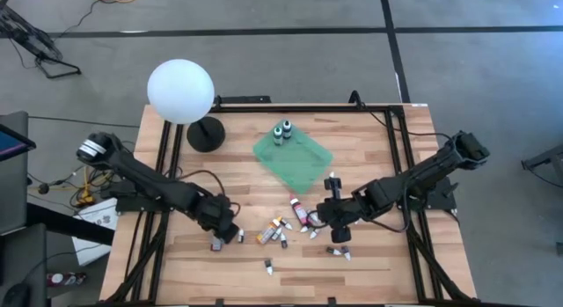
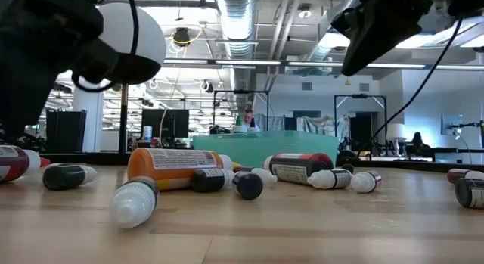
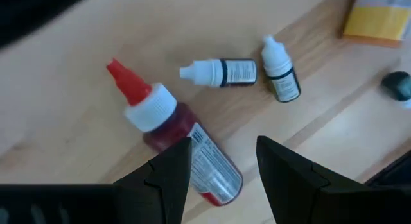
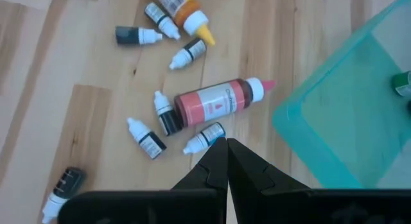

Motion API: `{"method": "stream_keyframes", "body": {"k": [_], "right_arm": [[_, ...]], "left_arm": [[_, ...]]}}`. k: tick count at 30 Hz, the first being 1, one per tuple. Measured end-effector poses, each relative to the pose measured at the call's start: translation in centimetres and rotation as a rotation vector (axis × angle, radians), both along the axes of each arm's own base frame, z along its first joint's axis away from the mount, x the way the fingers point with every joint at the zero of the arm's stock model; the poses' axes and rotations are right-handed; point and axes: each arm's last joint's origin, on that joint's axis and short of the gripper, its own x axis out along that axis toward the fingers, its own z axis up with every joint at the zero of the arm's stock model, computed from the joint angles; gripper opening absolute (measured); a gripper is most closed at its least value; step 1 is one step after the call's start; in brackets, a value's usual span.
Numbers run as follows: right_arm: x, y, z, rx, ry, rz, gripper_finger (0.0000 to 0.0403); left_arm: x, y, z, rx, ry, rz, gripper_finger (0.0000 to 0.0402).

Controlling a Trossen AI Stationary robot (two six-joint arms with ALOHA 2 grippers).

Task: Pick & Place food coloring
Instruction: Put the large red food coloring bottle into the green bin

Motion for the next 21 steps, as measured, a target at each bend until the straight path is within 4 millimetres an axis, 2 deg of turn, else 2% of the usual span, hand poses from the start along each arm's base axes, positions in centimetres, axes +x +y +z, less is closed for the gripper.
{"method": "stream_keyframes", "body": {"k": [6,10,17,21], "right_arm": [[-0.1,0.1,0.0,-0.016,0.01,0.027,0.0],[-0.2,0.1,-0.1,-0.02,0.018,0.035,0.0],[0.0,-0.1,0.0,-0.055,0.018,0.089,0.0],[0.0,-0.1,0.0,-0.061,0.018,0.096,0.0]], "left_arm": [[0.5,-0.2,-1.0,-0.013,0.049,0.054,0.0169],[0.6,-0.3,-0.6,-0.007,0.051,0.071,0.0169],[1.7,-0.5,2.2,0.058,0.006,0.055,0.0169],[1.5,-1.4,3.8,0.062,0.031,0.073,0.0169]]}}
